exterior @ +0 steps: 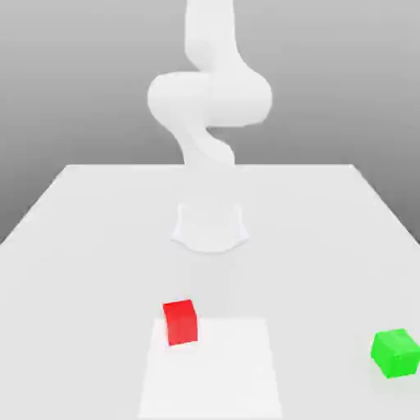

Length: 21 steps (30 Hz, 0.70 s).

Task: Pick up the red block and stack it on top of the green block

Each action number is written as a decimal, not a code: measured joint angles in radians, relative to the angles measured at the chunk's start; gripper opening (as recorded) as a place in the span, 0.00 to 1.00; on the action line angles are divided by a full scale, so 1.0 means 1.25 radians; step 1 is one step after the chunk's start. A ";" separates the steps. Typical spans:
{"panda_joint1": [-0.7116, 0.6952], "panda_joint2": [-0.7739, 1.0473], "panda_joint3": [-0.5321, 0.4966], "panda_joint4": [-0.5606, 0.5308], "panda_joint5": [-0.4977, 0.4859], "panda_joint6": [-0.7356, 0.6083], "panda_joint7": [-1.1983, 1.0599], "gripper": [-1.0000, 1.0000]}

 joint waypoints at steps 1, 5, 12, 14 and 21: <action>-0.014 0.024 0.008 -0.021 0.006 0.018 0.035 0.50; -0.062 0.114 0.039 -0.098 0.022 0.083 0.169 0.50; -0.142 0.266 0.094 -0.230 0.044 0.196 0.403 0.50; -0.163 0.310 0.109 -0.268 0.047 0.228 0.472 0.50; -0.227 0.465 0.145 -0.401 0.042 0.341 0.725 0.50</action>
